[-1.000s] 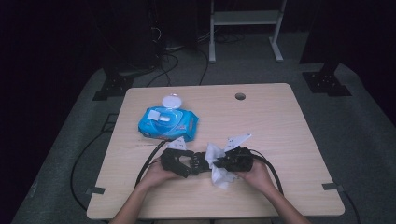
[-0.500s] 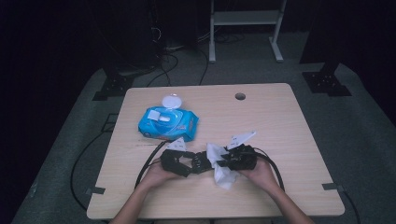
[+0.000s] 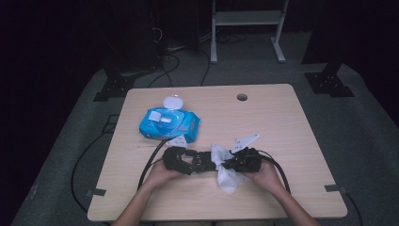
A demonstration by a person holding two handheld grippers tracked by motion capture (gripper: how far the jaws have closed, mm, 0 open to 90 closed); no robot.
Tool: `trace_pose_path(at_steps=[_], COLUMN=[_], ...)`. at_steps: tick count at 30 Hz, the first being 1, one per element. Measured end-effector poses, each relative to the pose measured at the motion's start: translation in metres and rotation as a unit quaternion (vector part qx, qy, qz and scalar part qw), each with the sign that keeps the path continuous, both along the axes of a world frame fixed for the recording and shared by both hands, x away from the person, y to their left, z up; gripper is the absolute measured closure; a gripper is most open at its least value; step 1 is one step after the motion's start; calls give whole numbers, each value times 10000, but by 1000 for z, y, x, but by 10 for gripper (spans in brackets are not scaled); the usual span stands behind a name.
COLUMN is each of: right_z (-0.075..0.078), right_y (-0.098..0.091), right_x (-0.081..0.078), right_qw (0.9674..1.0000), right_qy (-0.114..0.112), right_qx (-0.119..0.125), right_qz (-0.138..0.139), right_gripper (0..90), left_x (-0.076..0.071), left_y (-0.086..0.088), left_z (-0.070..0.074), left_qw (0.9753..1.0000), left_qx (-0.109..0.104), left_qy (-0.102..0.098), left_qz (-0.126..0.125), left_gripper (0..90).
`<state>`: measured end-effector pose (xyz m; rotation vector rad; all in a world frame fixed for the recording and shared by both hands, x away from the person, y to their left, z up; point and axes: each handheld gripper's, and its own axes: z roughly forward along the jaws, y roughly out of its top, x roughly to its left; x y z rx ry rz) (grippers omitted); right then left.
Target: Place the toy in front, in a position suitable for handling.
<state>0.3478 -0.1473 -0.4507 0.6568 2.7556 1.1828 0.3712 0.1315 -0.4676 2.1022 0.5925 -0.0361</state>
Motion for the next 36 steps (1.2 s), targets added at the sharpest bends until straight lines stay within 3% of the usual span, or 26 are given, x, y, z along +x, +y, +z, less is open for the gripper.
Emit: trace_pose_path(at_steps=[3, 4, 6, 8, 11, 15, 22, 29, 30, 31, 34, 35, 36], right_z=[0, -1, -1, -1, 0, 6, 7, -1, -3, -3, -10, -10, -15], right_y=[0, 0, 1, 1, 1, -16, -34, -43, -45, -45, -48, -48, -47], right_x=[0, 0, -1, 0, 0, 8, 13, 14, 18, 18, 25, 25, 29], right_qw=[10000, 10000, 9999, 9999, 9999, 9991, 9969, 9941, 9917, 9917, 9863, 9863, 9833], right_qy=[35, 35, 58, 73, 85, -41, 44, 499, 737, 737, 1206, 1206, 1442], right_qx=[21, 23, 46, 51, 26, 206, 270, 347, 391, 391, 649, 649, 721], right_qz=[39, 57, 91, 103, 116, -359, -735, -898, -974, -974, -922, -922, -844], right_gripper=[848, 849, 848, 848, 842, 819, 729, 557, 523, 523, 492, 492, 470], left_x=[1, 2, 5, 6, 5, 4, 2, 2, 1, 1, 0, 0, 0], left_y=[0, 0, 1, 0, -2, -4, -3, -3, -3, -3, -3, -3, -3], left_z=[0, 0, -4, -5, -5, -7, -8, -8, -8, -8, -8, -8, -8], left_qw=[9999, 9998, 9992, 9990, 9991, 9992, 9993, 9994, 9994, 9994, 9994, 9994, 9994], left_qx=[64, 67, 16, -3, 73, 120, 41, 29, 23, 23, 36, 36, 23], left_qy=[-55, -19, 235, 275, 201, 114, 117, 96, 76, 76, 13, 13, 6], left_qz=[109, 193, 313, 341, 376, 372, 362, 325, 340, 340, 349, 349, 349], left_gripper=[216, 219, 211, 206, 206, 224, 239, 243, 243, 244, 246, 246, 246])
